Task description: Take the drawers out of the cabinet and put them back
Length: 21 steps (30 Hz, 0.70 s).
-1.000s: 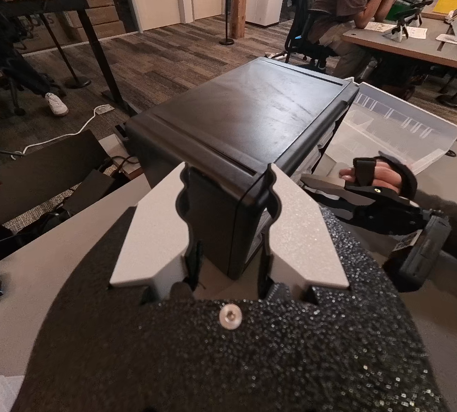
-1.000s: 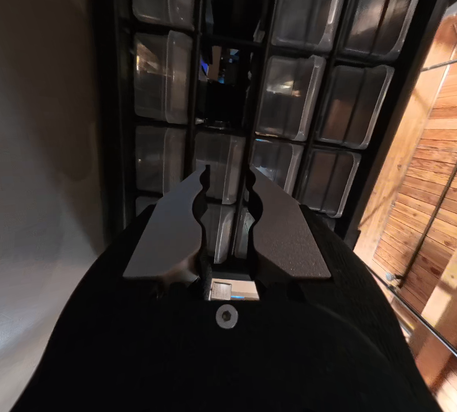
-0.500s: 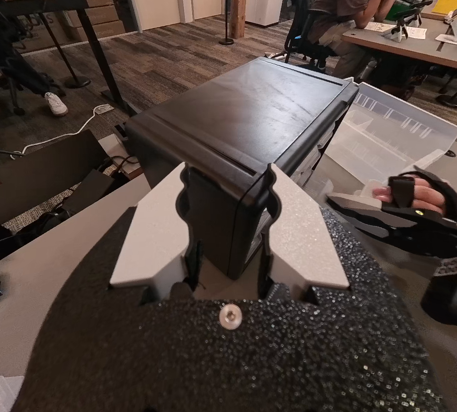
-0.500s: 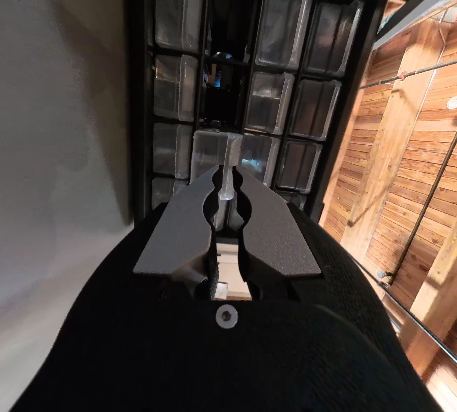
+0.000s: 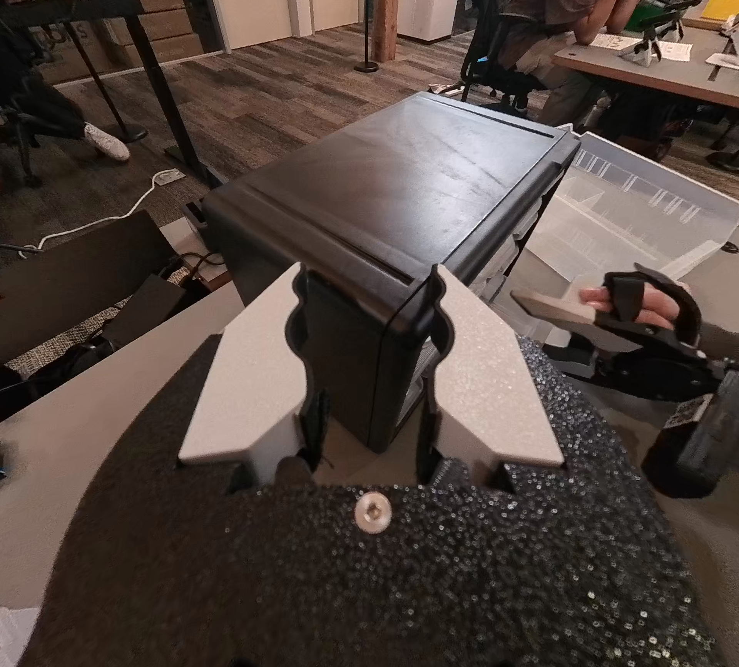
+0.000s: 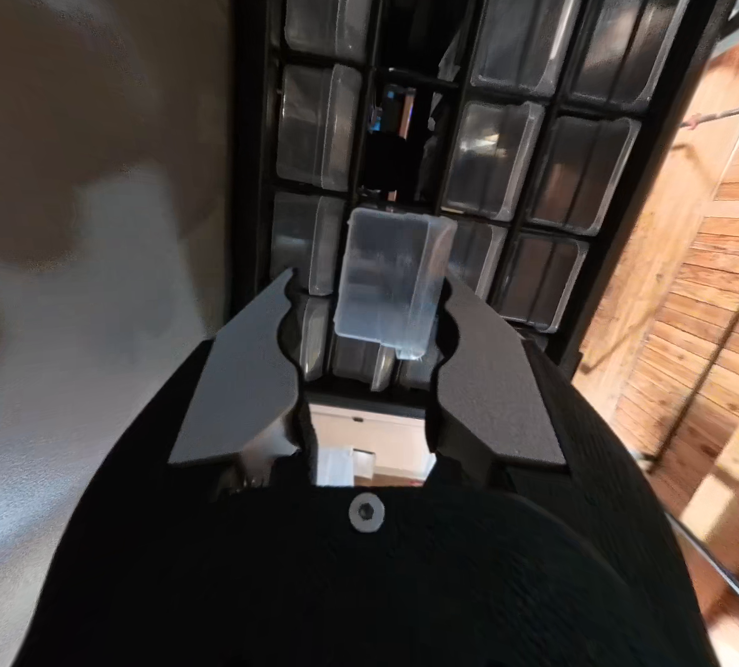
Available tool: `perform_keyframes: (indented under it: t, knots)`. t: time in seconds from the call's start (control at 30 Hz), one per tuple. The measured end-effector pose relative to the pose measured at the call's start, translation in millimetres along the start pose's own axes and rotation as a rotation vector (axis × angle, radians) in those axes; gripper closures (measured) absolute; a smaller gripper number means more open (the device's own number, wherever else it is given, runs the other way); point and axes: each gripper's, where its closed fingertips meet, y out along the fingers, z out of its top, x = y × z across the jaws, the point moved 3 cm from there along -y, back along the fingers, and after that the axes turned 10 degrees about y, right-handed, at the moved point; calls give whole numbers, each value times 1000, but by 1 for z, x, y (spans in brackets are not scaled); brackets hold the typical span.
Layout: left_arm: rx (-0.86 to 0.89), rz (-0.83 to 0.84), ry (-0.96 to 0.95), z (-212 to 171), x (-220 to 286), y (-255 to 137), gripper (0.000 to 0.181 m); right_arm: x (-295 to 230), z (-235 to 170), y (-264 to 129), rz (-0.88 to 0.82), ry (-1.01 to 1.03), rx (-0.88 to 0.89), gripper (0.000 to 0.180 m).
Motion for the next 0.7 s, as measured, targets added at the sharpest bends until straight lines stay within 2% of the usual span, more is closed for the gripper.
perform_keyframes:
  t: [0.1,0.23,0.5,0.7]
  knots:
    - [0,-2,-2,0,0,0,121,3,2,-5,-28,-17,-28,134]
    - [2,-5,-6,0,0,0,121,4,4,-24,46,51,-22,137]
    - [2,-6,-10,0,0,0,121,7,17,-71,183,41,35,137]
    - [4,-9,-15,0,-1,1,120,34,20,-91,494,423,44,138]
